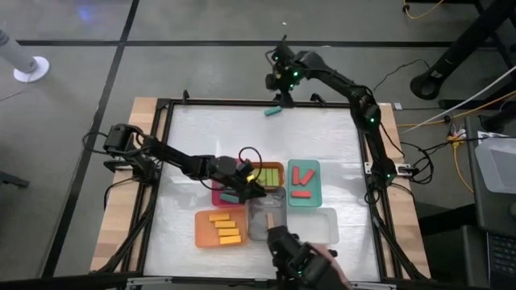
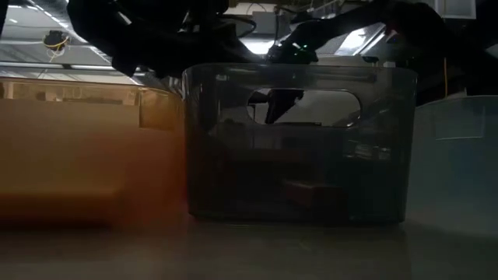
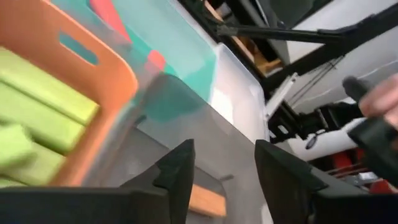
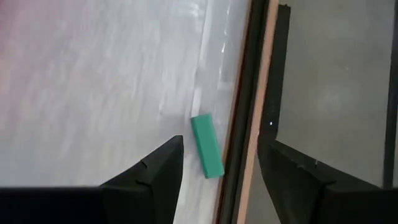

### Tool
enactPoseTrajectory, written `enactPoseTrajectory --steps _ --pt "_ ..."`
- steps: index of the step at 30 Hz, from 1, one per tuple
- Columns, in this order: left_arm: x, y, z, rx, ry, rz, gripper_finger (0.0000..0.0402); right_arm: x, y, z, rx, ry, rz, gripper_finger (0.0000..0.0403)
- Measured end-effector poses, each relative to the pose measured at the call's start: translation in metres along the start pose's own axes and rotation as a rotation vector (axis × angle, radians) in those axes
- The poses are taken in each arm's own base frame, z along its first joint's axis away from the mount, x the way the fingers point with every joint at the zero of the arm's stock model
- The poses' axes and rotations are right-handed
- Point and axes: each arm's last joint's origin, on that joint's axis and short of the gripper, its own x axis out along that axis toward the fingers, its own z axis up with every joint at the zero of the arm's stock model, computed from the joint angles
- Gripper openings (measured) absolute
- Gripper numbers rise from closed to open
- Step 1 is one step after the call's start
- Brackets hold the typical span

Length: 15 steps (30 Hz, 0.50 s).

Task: Sort blocks
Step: Put the blue block into the pink bin

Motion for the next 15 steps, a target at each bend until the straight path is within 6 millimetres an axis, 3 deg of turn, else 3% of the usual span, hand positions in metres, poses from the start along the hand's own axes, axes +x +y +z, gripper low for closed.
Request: enactPoseTrajectory --steps 9,15 --pt "-0.024 -0.004 0.03 0.116 -0.083 0.012 0.0143 0.057 0.008 0.001 -0.049 0.143 0.028 0.0207" --pt "-0.047 -0.011 0.043 0.171 -0.084 0.051 0.0143 0.081 0.007 -0.009 -0.02 0.207 0.043 0.0207"
